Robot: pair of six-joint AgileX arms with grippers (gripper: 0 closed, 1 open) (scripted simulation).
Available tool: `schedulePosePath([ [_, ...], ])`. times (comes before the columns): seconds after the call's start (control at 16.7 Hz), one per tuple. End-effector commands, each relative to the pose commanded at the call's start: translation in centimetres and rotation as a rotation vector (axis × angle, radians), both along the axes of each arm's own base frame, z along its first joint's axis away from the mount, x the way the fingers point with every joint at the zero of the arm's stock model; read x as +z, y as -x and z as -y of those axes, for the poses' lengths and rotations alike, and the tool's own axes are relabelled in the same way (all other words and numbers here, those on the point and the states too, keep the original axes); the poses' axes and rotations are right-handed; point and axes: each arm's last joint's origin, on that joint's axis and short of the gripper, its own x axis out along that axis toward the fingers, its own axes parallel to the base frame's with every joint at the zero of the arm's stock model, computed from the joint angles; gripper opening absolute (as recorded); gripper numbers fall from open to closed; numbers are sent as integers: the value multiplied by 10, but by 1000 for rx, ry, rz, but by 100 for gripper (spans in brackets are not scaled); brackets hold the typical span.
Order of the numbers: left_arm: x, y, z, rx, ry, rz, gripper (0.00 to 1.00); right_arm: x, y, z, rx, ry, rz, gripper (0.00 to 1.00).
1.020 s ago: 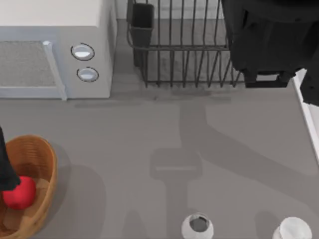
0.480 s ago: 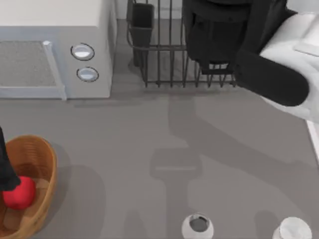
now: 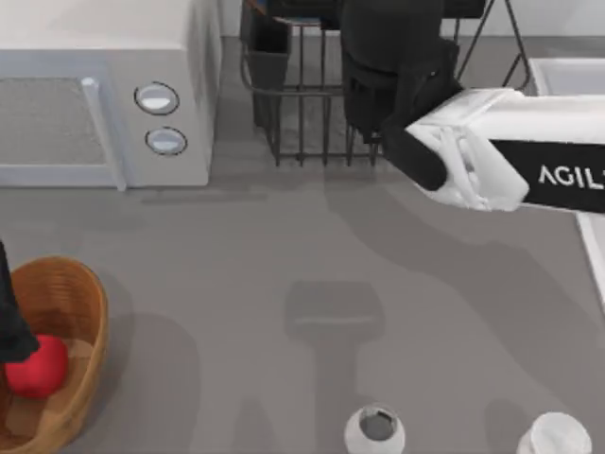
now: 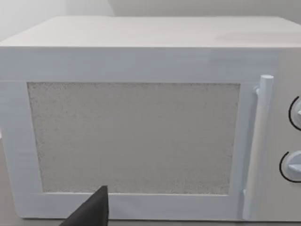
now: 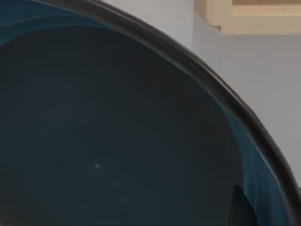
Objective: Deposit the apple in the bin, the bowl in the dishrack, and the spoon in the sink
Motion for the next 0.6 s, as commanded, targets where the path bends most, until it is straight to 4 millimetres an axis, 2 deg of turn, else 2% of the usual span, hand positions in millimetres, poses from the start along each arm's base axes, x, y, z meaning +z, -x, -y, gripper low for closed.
schedulePosePath([
  [0.18, 0, 0, 0, 0, 0, 0, 100, -24, -18, 13, 2, 5, -6, 0],
  [0.42, 0, 0, 0, 0, 0, 0, 100, -25, -18, 14, 2, 5, -7, 0],
  [0.6, 0, 0, 0, 0, 0, 0, 100, -25, -18, 14, 2, 5, -7, 23],
])
